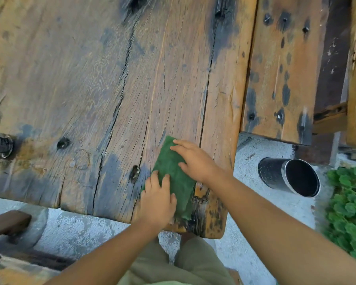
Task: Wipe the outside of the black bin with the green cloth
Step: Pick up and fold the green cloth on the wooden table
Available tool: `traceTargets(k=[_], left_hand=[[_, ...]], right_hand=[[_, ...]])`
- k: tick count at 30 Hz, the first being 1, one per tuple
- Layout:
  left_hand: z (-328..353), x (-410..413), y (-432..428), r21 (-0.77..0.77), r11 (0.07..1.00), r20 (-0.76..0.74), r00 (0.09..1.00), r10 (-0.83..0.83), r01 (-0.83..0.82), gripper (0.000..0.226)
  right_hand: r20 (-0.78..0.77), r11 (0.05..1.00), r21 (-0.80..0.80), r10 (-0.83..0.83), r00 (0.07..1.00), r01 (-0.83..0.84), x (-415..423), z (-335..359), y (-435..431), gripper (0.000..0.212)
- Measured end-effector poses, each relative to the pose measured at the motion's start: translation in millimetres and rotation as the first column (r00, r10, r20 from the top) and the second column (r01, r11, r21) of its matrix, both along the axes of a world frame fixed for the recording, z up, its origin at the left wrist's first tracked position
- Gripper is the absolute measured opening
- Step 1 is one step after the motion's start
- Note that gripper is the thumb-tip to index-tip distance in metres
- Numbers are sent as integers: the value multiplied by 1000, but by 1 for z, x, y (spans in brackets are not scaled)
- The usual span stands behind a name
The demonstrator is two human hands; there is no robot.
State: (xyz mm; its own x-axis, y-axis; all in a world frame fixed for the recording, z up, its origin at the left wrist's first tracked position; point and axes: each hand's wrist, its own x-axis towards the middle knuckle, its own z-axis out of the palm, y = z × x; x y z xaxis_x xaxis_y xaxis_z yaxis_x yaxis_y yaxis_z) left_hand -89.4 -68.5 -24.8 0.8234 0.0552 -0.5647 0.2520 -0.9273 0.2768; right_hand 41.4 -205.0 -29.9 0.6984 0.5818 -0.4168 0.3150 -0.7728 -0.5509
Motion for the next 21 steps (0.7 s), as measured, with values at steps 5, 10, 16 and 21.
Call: traceTargets(k=[5, 10, 16, 21], left_hand=[[0, 80, 40, -91, 992, 25, 996, -83, 85, 20], [-4, 143, 41, -207, 945, 127, 965, -231, 254, 22], [-11, 166, 33, -23, 805, 211, 790, -576, 593, 35], [-8, 173, 39, -52, 811, 149, 807, -571, 583, 21]], right_hand=[[32, 887, 14, -462, 886, 462, -10, 10, -6, 41], [55, 814, -129, -565, 823, 567, -15, 11, -11, 31], [71, 753, -260, -609, 790, 605, -21, 8, -3, 29], [118, 757, -257, -593, 797, 601, -12, 10, -4, 16]])
